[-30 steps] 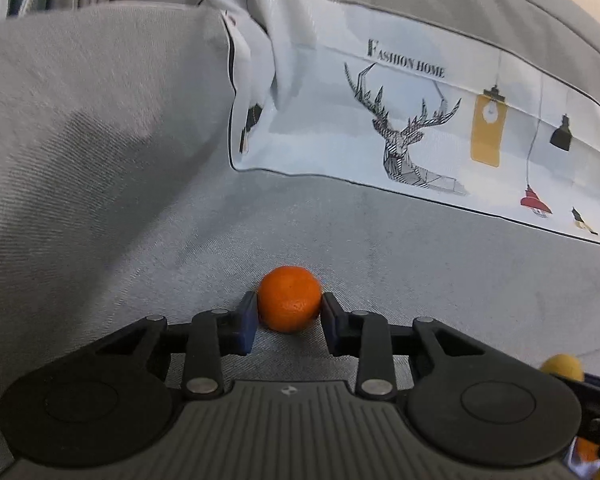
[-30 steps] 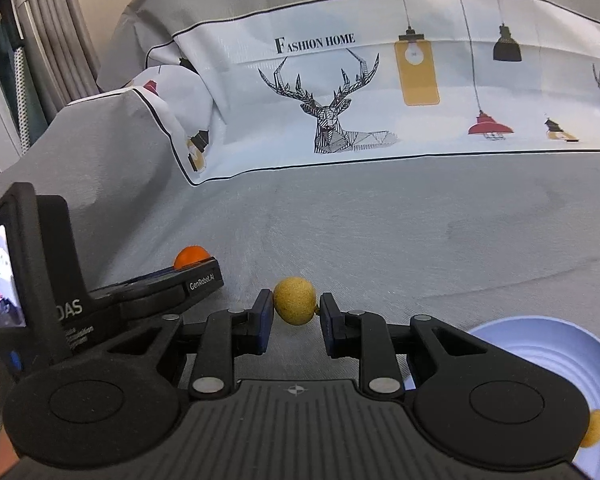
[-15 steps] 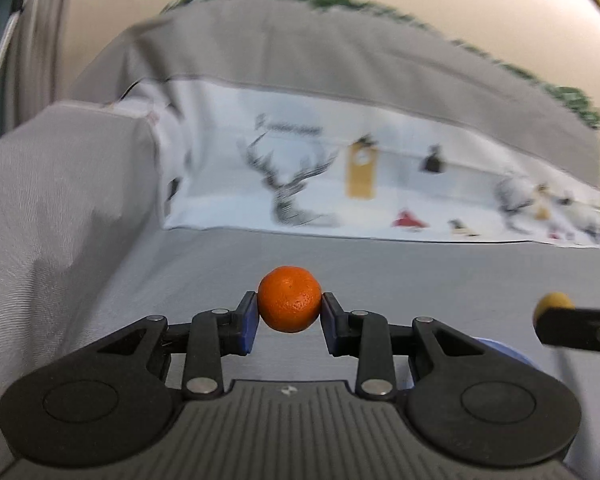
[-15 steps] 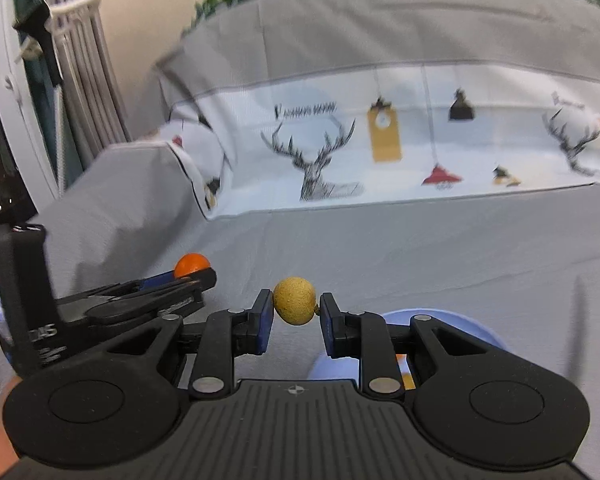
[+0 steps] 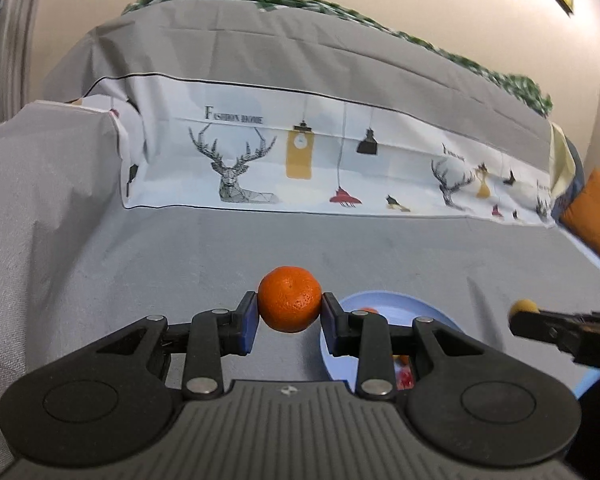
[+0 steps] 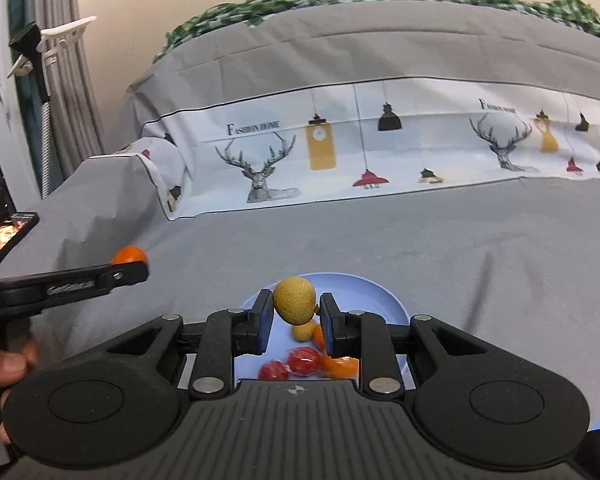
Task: Organize fruits
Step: 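Carry the mandarin and yellow fruit over the blue plate with both tools, then open both tools to drop the fruits onto the blue plate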
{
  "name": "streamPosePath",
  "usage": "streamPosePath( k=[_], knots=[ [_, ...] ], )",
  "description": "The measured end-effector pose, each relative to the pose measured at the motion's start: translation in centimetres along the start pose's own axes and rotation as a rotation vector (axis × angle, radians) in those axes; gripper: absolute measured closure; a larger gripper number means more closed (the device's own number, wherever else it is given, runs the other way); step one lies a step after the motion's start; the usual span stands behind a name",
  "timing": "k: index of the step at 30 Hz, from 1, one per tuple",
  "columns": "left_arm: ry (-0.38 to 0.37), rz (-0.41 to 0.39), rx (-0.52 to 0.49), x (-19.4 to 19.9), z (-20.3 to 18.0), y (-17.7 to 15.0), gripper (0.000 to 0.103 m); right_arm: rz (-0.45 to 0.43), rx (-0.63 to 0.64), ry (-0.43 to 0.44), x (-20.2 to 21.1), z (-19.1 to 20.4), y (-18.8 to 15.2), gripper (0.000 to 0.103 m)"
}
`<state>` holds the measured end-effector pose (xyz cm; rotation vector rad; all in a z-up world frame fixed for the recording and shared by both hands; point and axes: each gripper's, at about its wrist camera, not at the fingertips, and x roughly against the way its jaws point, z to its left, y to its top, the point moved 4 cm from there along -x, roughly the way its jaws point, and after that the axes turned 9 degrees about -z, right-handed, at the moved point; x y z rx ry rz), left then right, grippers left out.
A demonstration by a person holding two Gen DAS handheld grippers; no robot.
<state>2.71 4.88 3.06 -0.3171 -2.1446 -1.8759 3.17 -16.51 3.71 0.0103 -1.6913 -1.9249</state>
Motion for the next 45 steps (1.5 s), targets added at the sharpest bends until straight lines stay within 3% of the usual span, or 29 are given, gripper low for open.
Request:
streamPosePath(
  k=[20, 29, 45],
  knots=[
    [0.005, 0.032, -0.070, -1.3, -0.8, -1.0, 0.066, 0.046, -0.010, 0.002, -2.3, 0.2, -1.2, 0.077],
    [-0.004, 0.036, -0.052, -1.5, -0.7, -1.1, 0.066, 0.021, -0.047, -0.099, -2.4, -1.3, -1.0, 0.077],
    [-0.119, 0.053, -0.116, -3.2, -4.2, -2.9, 0.066, 0.064, 0.034, -0.087, -3.6, 0.2, -2.1, 0.077]
  ],
)
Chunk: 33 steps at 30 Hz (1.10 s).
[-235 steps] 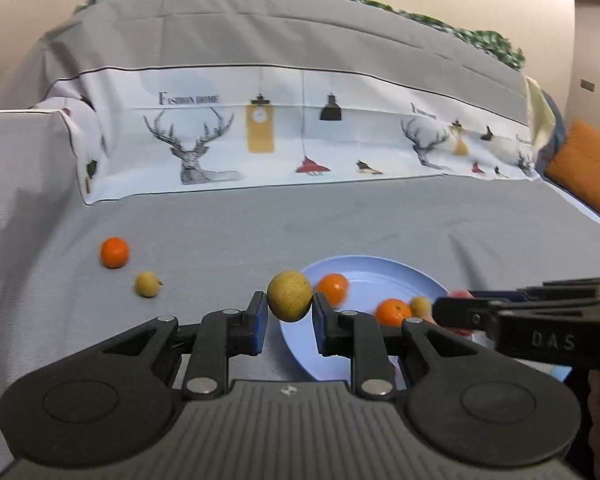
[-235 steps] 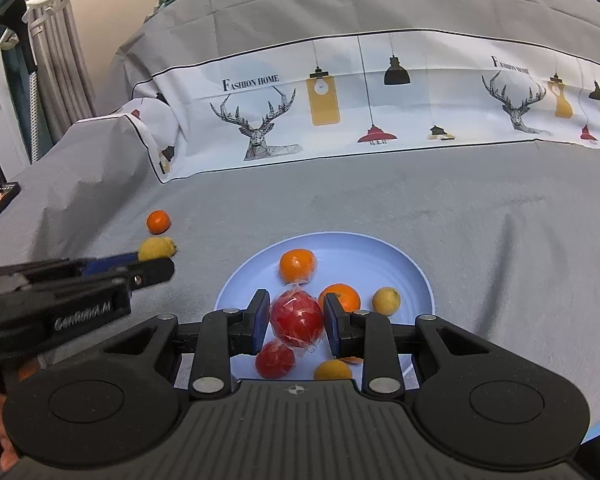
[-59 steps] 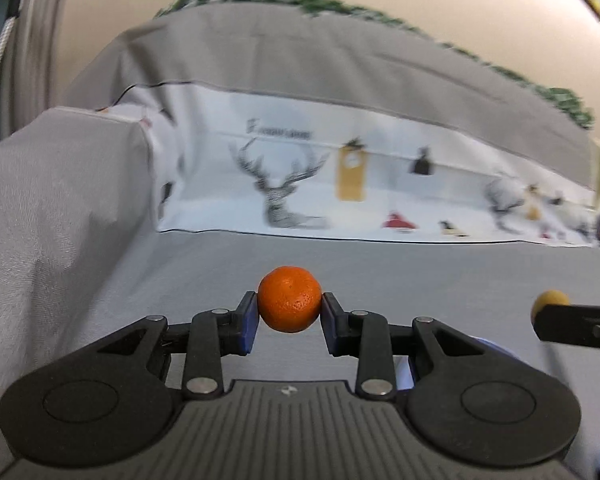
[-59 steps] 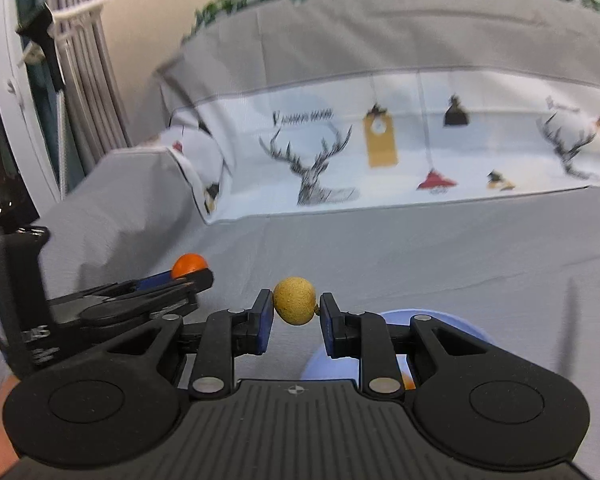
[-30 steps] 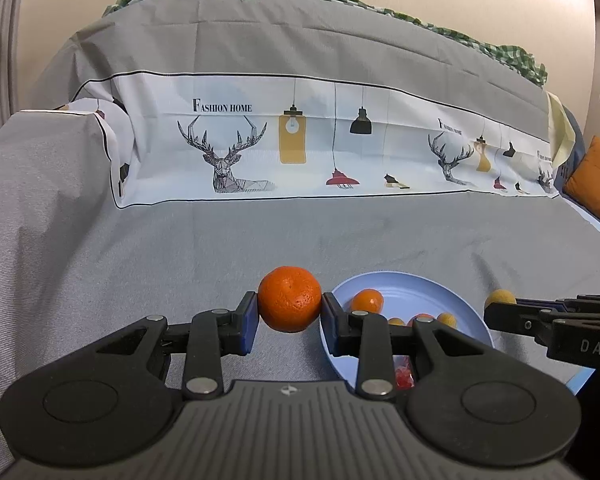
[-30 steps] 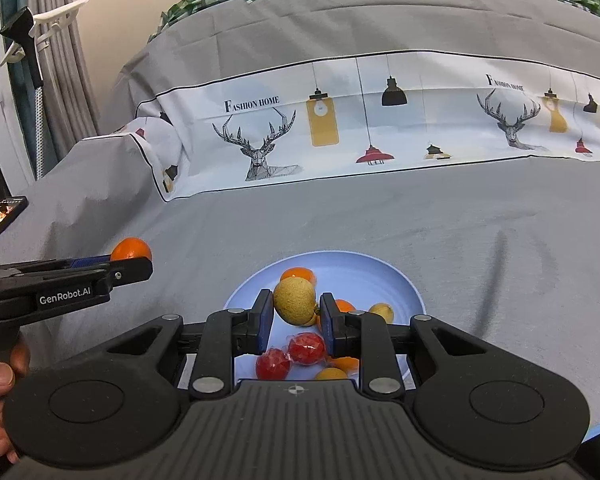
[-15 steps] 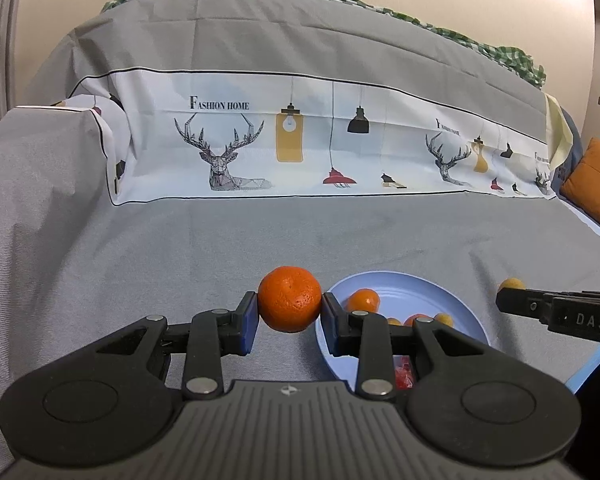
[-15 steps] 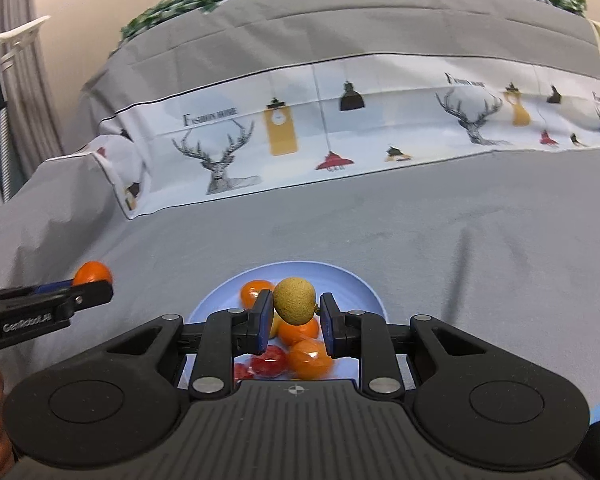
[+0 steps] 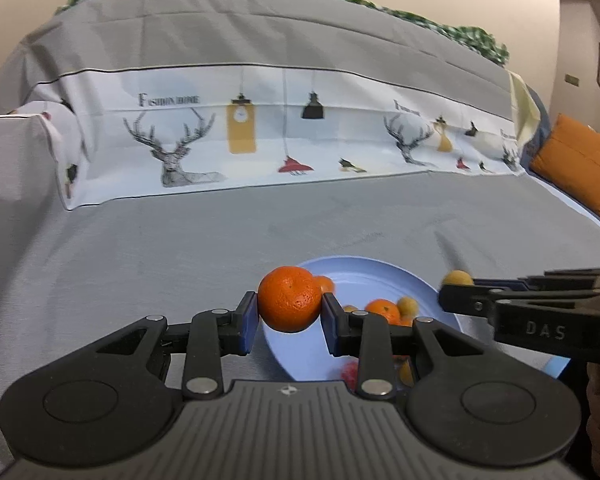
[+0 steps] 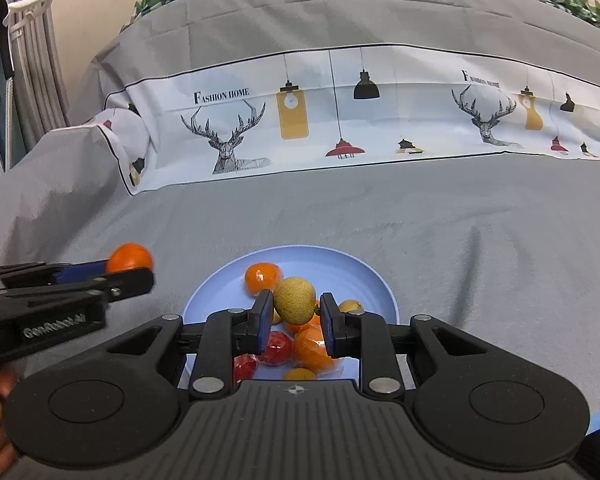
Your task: Organize fruits
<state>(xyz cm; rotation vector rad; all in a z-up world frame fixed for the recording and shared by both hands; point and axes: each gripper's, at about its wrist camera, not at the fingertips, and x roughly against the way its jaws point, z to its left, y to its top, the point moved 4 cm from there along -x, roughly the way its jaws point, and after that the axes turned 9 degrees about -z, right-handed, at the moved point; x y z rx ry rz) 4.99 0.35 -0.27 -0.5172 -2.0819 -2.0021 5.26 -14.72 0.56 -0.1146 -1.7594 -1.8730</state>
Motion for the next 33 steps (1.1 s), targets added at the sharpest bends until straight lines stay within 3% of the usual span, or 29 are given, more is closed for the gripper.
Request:
streamPosePath(
  k=[9, 11, 13, 15, 20, 24, 28, 33],
  knots=[
    [-0.075, 0.019, -0.008, -1.5, -1.7, -1.2, 0.066, 0.031, 0.035, -0.001, -1.5, 0.6, -0.6, 0.076],
    [-0.093, 0.020, 0.023, -1.6, -1.5, -1.2, 0.060, 0.041, 0.040, -0.008, -1.7, 0.7, -0.9, 0.075],
    [-0.101, 0.022, 0.073, -1.6, -0.8, -1.1, 0.056, 0.045, 0.056, -0.039, -1.7, 0.7, -1.0, 0.058],
    [-0.087, 0.028, 0.114, -1.8, 0.0, -1.0, 0.056, 0.039, 0.038, -0.043, -1.7, 0.3, -0.9, 0.050],
    [-0.058, 0.044, 0.146, -1.9, 0.8, -0.8, 0.056, 0.042, 0.018, -0.061, -1.6, -0.2, -0.9, 0.040],
    [-0.026, 0.051, 0.123, -1.7, 0.8, -0.8, 0.040, 0.039, 0.006, -0.080, -1.5, -0.5, -0.9, 0.020],
    [0.011, 0.055, 0.117, -1.5, 1.1, -0.8, 0.031, 0.044, -0.012, -0.110, -1.4, -1.1, -0.9, 0.010],
    [0.047, 0.059, 0.096, -0.6, 1.0, -0.7, 0.019, 0.044, -0.034, -0.123, -0.9, -1.6, -0.9, 0.006]
  ],
)
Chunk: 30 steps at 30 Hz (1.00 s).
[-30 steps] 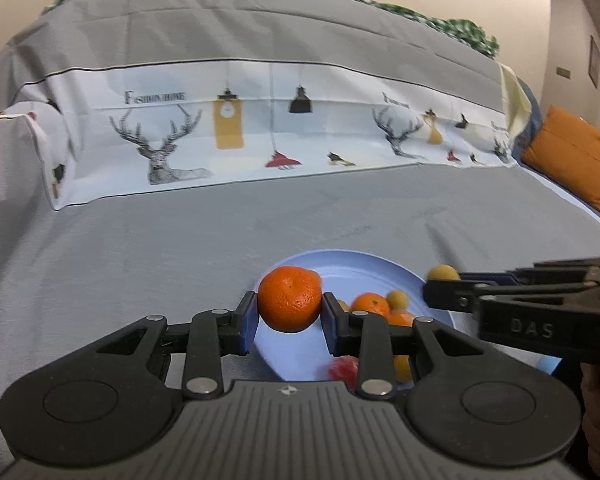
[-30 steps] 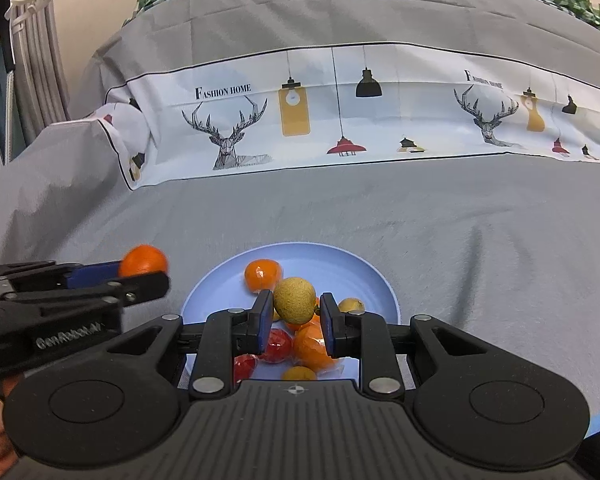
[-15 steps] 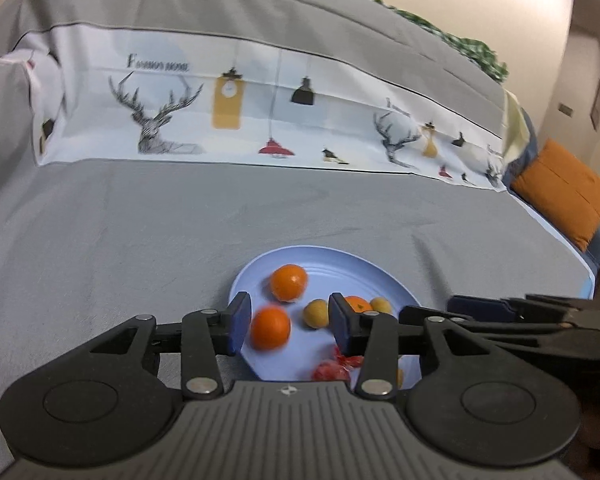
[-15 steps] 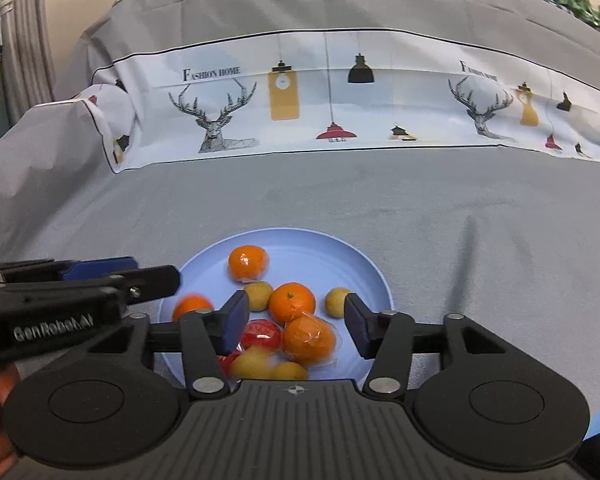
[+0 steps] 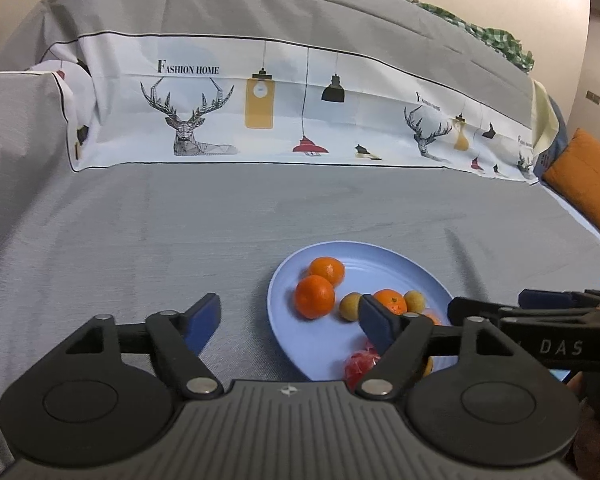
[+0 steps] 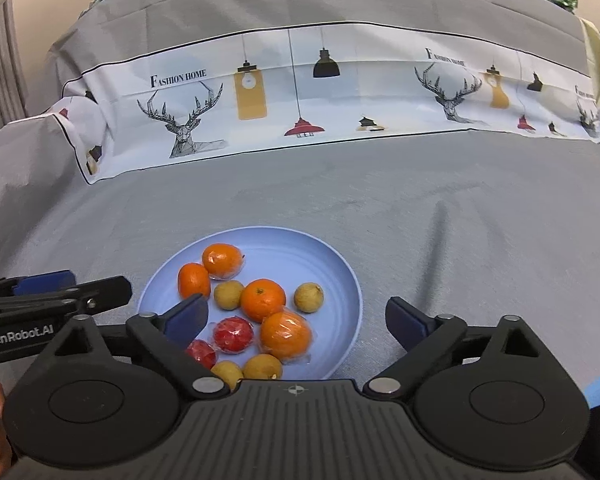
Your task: Organize fruits
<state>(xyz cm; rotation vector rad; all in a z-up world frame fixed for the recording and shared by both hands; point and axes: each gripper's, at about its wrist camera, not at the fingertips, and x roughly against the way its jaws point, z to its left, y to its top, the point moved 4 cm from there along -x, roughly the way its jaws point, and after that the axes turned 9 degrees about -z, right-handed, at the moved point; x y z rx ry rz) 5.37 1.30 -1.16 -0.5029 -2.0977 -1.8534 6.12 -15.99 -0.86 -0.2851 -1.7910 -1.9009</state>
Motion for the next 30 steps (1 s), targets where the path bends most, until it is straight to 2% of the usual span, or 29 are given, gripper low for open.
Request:
streamPosePath(
  k=[3, 6, 10, 14, 15, 16, 19, 25, 30],
  knots=[
    [0.021, 0.009, -0.025, 0.9, -0.3, 0.0, 0.017, -0.009, -0.002, -0.006, 0.6, -0.1, 0.3, 0.004],
    [0.059, 0.021, -0.047, 2.3, -0.6, -0.3, 0.009, -0.012, -0.016, 0.001, 1.5, -0.3, 0.6, 0.001],
    [0.060, 0.063, -0.018, 3.9, -0.9, -0.8, 0.009, 0.040, -0.001, -0.003, 3.1, -0.3, 0.9, 0.001],
    [0.068, 0.097, -0.022, 5.1, -1.6, -1.5, 0.009, 0.014, 0.012, -0.019, 5.3, -0.5, 1.0, 0.001],
    [0.071, 0.096, -0.038, 5.1, -1.9, -1.6, 0.006, 0.009, 0.018, -0.021, 5.5, -0.4, 1.0, 0.001],
    [0.077, 0.095, -0.054, 5.1, -2.1, -1.6, 0.000, 0.012, 0.022, -0.022, 5.5, -0.4, 0.9, 0.001],
    [0.105, 0.108, -0.059, 4.4, -1.9, -1.8, 0.000, 0.038, 0.020, -0.037, 4.5, -0.5, 0.3, 0.001],
    [0.150, 0.174, 0.004, 2.6, -0.2, -2.4, 0.000, 0.111, 0.013, -0.085, 2.1, -0.5, -0.9, 0.001],
    [0.152, 0.182, -0.003, 2.5, -0.1, -2.3, 0.000, 0.110, 0.068, -0.083, 2.0, 0.5, -1.2, 0.001]
  ],
)
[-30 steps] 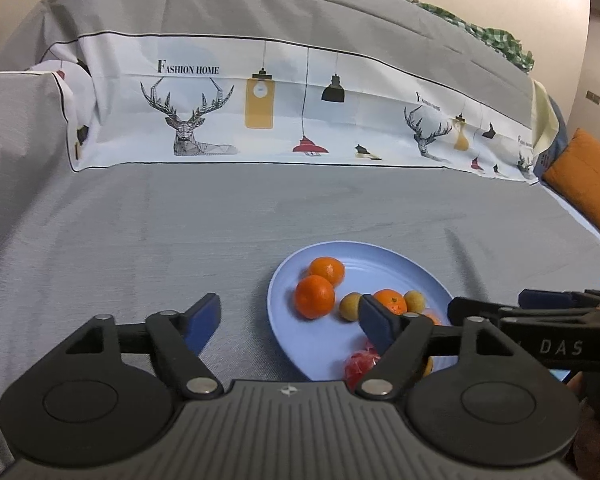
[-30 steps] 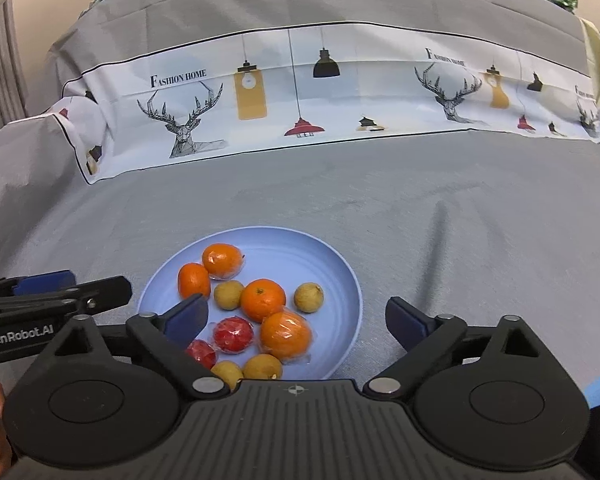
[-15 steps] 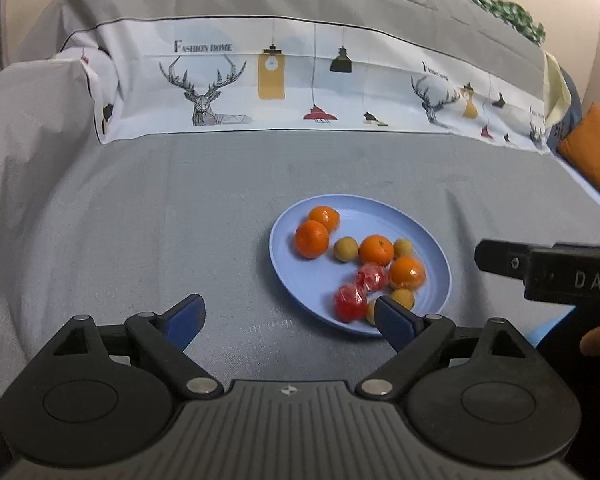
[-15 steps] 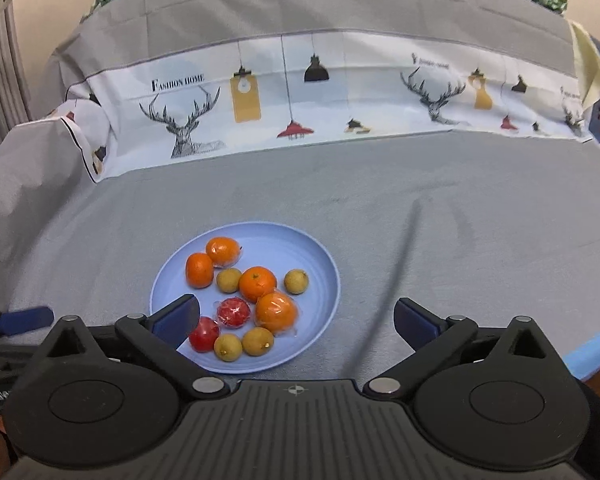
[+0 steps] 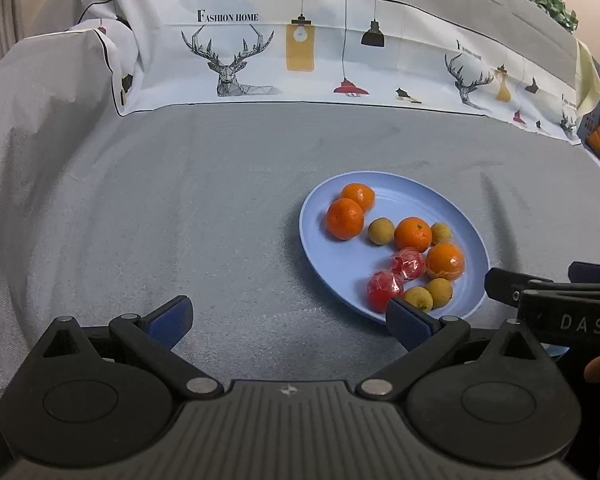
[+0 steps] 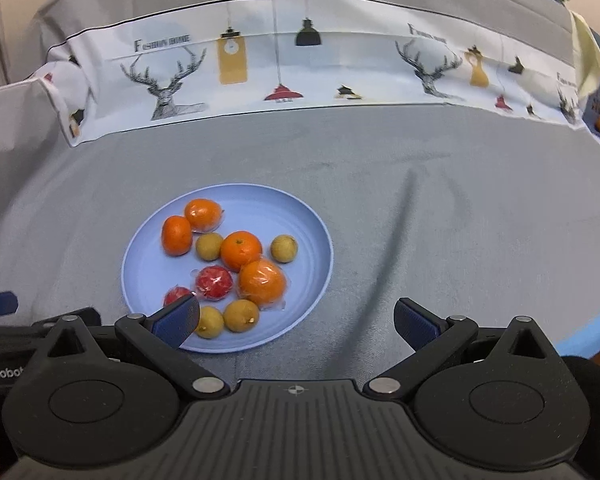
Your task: Organize fruits
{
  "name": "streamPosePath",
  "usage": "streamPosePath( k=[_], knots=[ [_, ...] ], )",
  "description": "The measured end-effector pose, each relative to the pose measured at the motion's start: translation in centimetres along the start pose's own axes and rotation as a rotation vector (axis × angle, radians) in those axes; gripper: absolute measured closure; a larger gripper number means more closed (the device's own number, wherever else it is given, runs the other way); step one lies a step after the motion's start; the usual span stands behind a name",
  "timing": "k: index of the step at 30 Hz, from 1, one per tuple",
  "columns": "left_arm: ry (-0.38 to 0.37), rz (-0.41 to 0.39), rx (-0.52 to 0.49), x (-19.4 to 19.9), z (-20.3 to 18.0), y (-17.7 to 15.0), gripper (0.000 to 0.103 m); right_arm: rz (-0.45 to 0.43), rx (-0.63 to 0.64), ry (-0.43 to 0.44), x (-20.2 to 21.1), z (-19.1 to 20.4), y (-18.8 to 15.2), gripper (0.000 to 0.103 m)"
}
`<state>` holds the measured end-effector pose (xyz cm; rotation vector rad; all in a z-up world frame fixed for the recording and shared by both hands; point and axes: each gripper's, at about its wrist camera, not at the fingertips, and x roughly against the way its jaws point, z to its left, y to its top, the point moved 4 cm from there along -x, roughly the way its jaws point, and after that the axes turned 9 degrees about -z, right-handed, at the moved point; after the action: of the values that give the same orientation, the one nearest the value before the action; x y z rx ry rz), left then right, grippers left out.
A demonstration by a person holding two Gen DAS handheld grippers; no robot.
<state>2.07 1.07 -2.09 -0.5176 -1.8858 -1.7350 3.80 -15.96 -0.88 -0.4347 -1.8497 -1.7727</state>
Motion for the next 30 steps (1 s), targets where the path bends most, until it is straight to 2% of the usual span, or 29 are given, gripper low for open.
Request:
streamPosePath(
  k=[30],
  knots=[
    [-0.002, 0.007, 0.015, -0.11, 0.14, -0.05, 0.000, 0.012, 0.001, 0.008, -0.12, -0.11, -0.03, 0.001]
  ],
)
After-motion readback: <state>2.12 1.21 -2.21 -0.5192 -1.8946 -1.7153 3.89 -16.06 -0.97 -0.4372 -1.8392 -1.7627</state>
